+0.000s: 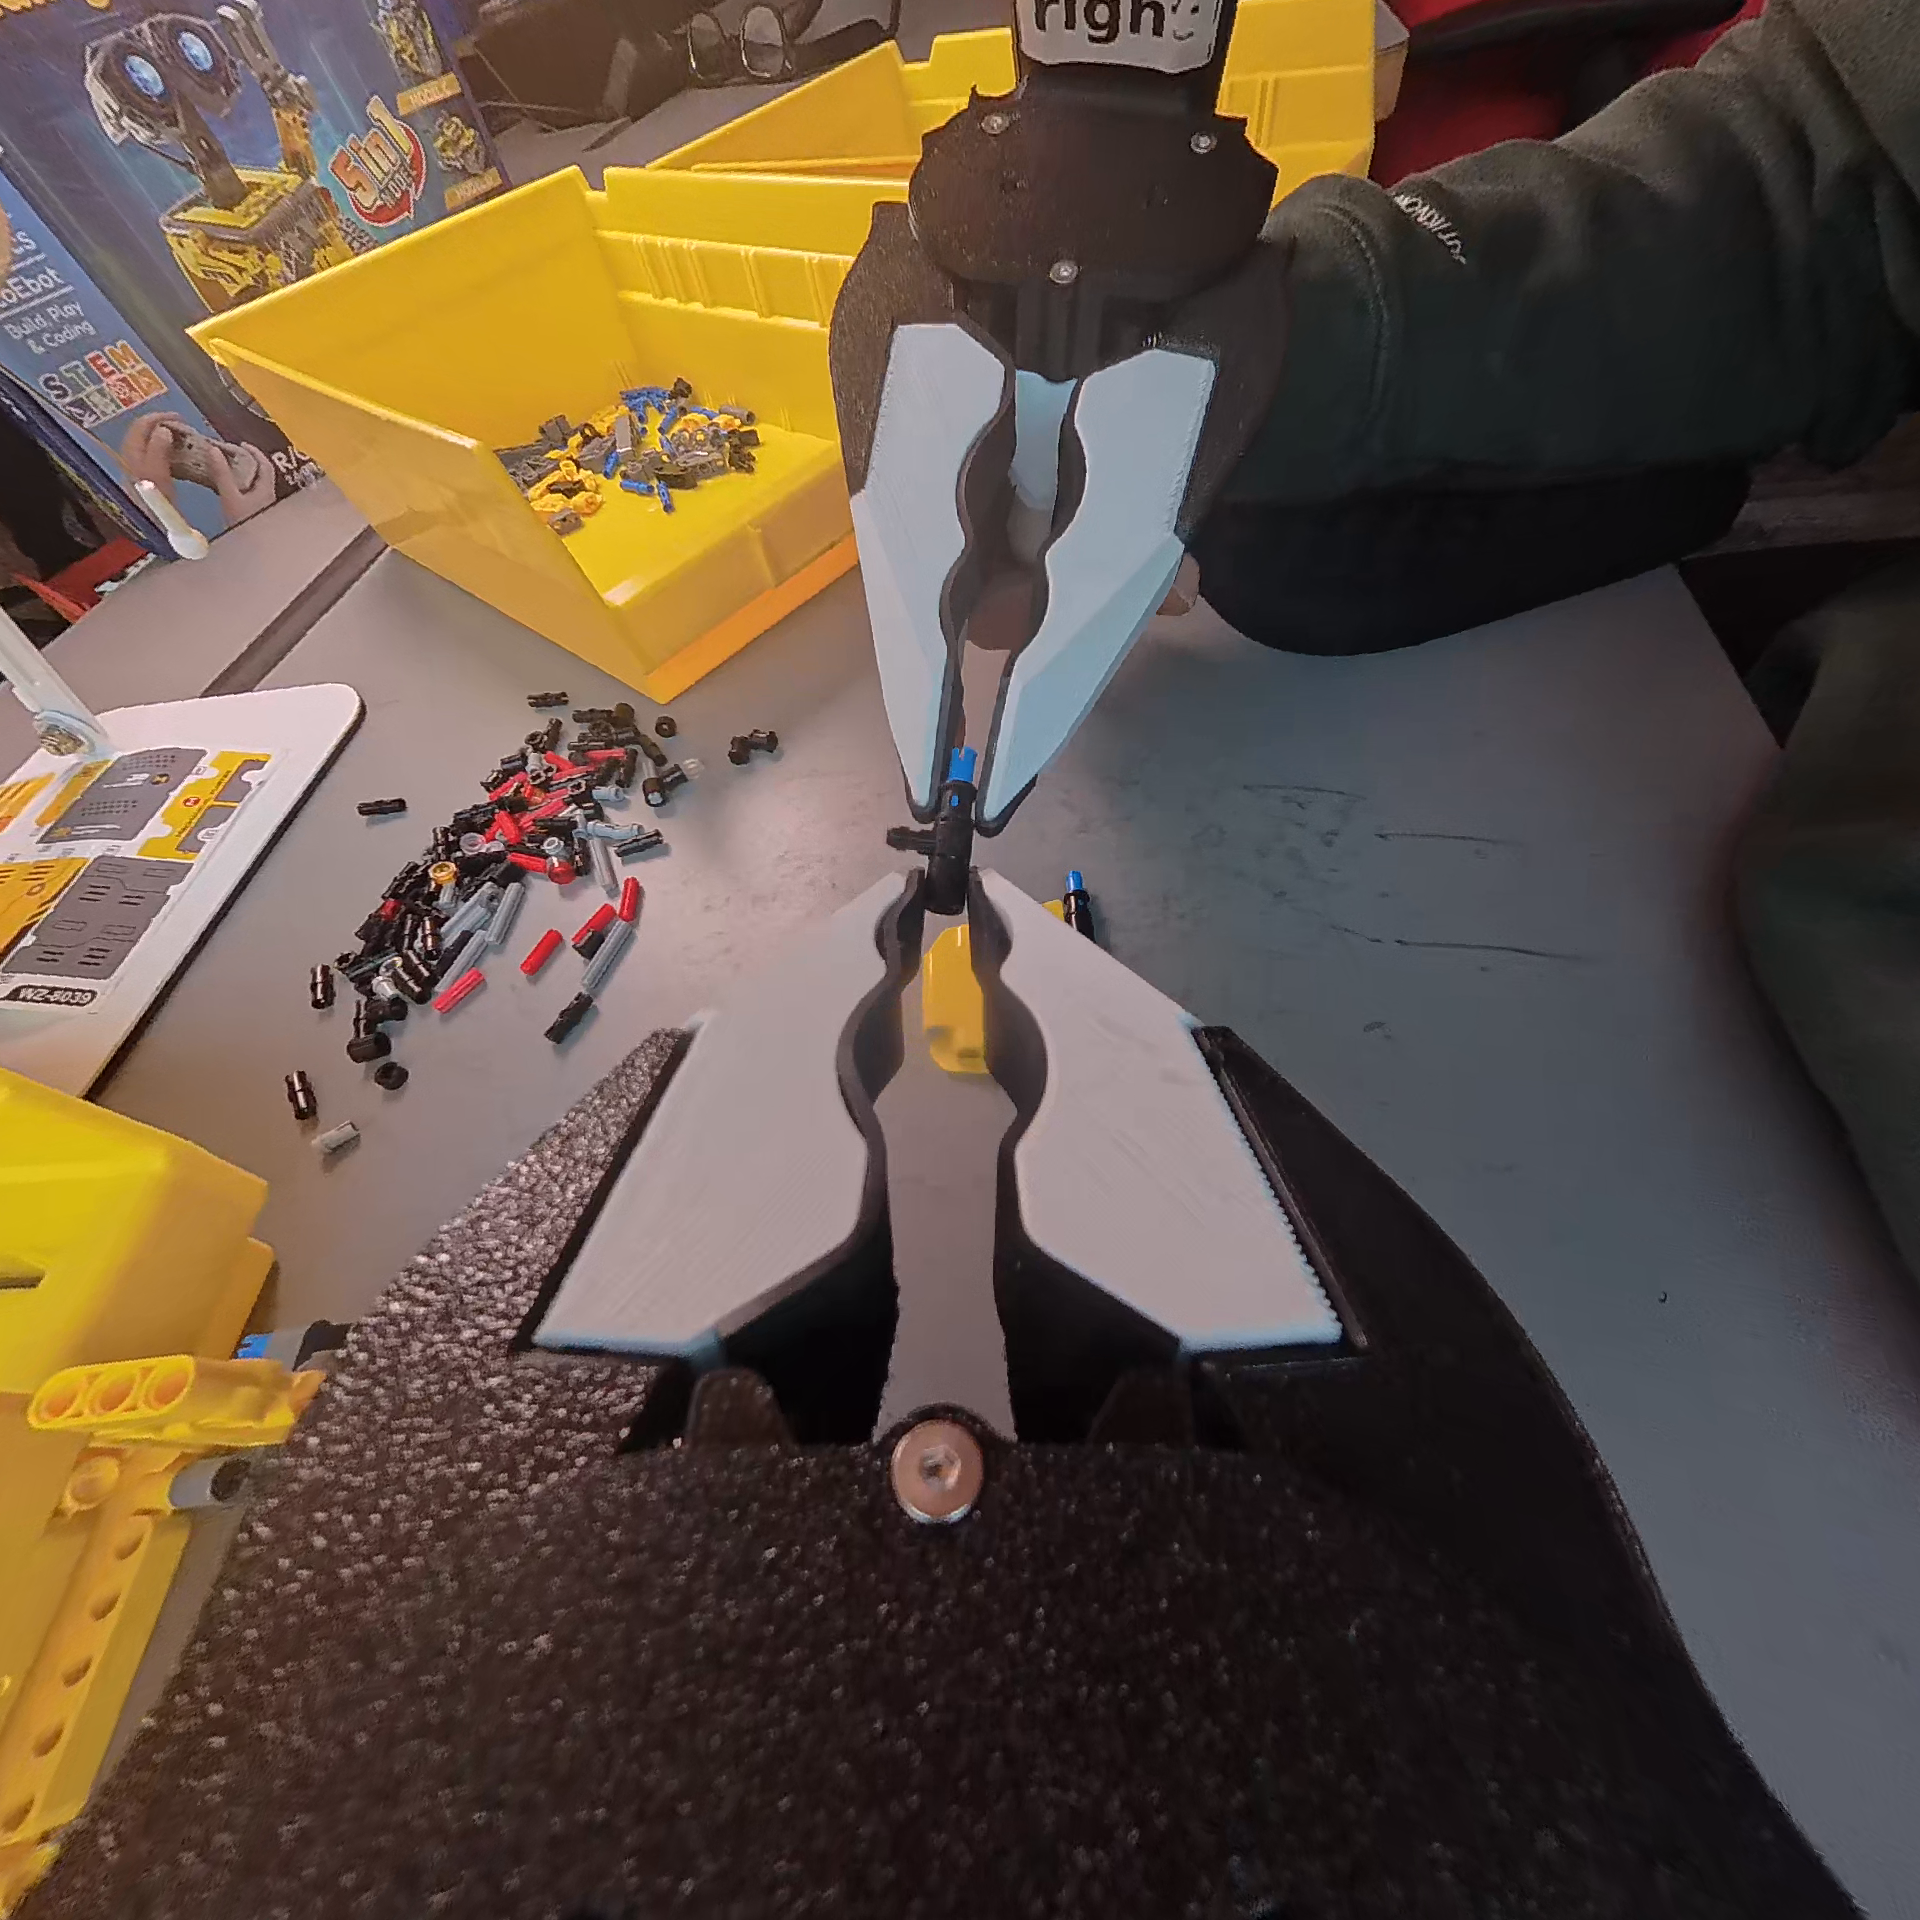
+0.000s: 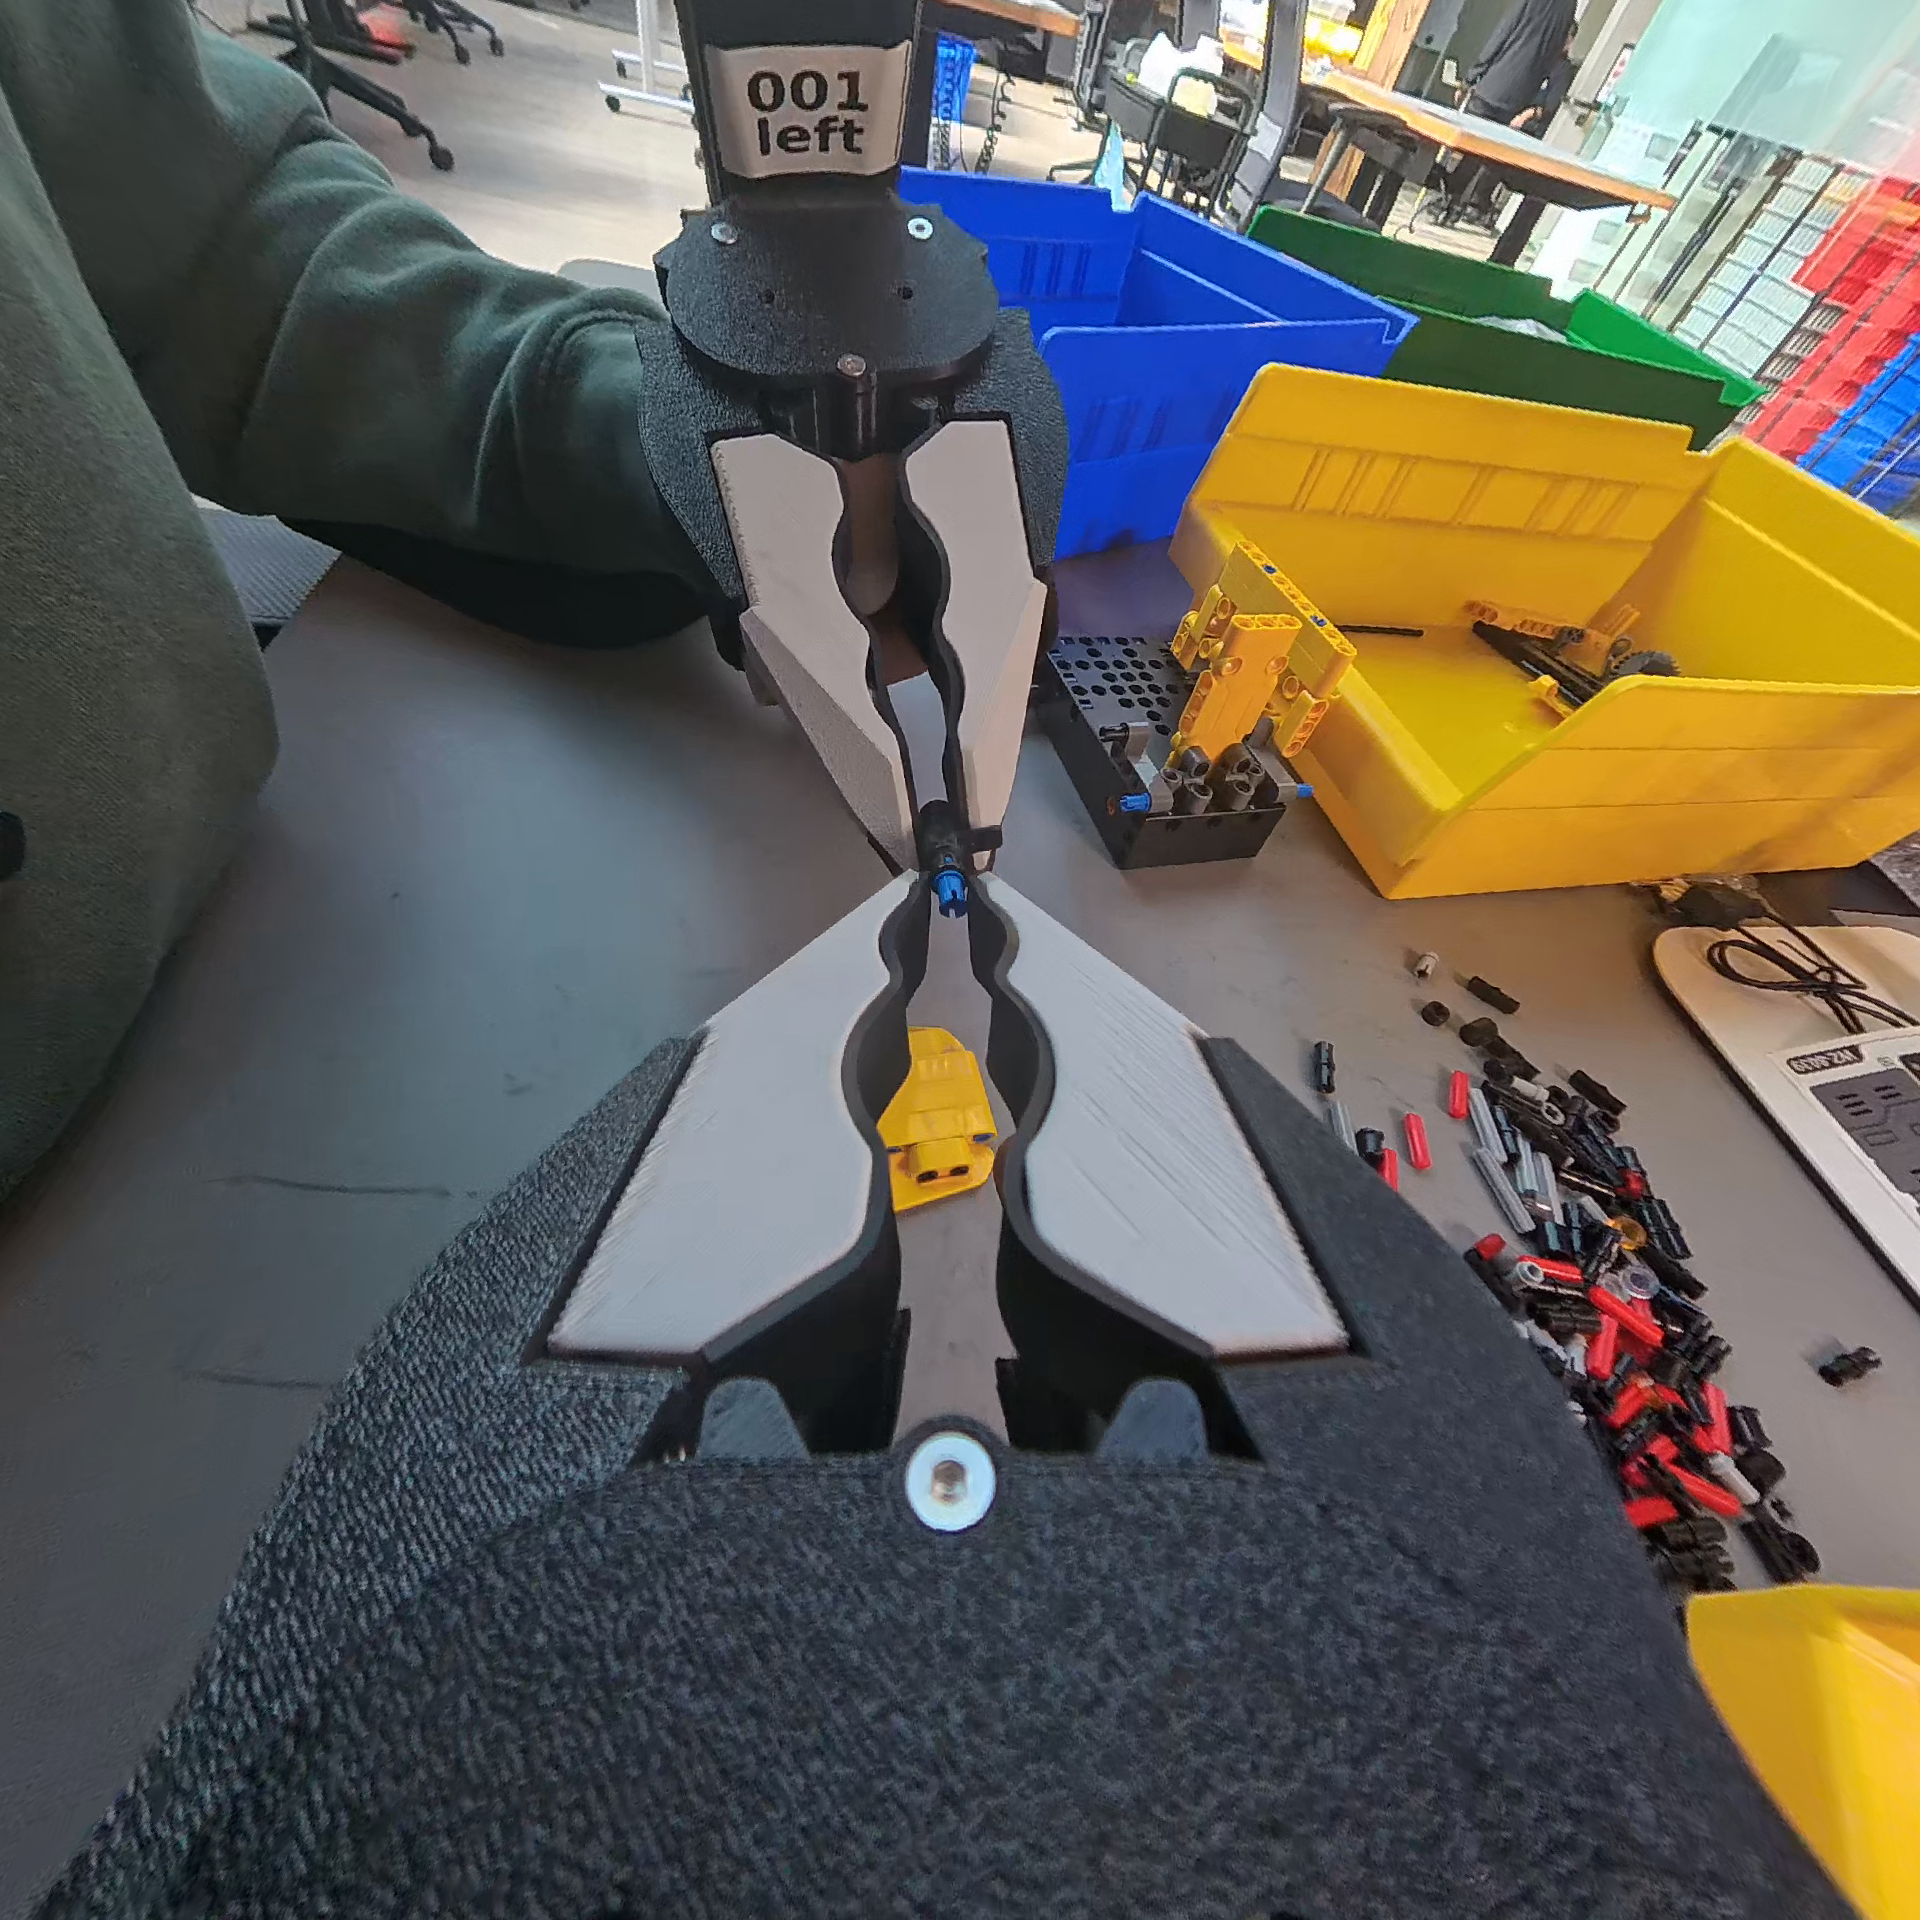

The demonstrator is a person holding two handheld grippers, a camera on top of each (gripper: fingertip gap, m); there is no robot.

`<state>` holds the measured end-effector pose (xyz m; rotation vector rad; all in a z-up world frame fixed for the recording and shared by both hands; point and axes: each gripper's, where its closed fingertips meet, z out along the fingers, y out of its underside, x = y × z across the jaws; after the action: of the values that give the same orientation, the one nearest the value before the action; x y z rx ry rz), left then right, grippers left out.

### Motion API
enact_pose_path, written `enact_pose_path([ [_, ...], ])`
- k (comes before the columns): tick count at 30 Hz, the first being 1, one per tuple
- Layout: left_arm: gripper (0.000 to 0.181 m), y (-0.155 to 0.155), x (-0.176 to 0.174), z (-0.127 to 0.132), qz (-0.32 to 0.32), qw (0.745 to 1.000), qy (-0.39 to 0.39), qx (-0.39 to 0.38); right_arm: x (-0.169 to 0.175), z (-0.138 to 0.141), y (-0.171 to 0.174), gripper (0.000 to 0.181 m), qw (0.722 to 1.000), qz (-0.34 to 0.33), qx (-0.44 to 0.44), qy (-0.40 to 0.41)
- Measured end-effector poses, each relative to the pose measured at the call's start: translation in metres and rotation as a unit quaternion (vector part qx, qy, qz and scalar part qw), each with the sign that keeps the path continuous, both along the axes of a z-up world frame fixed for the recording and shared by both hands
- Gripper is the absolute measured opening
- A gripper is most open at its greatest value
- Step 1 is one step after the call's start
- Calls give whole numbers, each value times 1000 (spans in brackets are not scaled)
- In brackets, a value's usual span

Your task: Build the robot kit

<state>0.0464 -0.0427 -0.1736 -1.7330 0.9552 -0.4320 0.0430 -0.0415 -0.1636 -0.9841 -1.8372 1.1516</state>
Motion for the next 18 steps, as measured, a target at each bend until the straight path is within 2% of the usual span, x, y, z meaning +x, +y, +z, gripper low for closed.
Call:
enact_pose_path([
  [3,6,-7,2,-9,-23,999,13,-28,2,-9,-4,7,1000,12,13,-22],
  [9,6,-23,7,-46,-60,988,64,-125,9,-45,-16,8,992,42,61,-99],
  [18,6,-28,4,-63,-58,979,86,-174,13,-36,0,18,994,20,43,-97],
])
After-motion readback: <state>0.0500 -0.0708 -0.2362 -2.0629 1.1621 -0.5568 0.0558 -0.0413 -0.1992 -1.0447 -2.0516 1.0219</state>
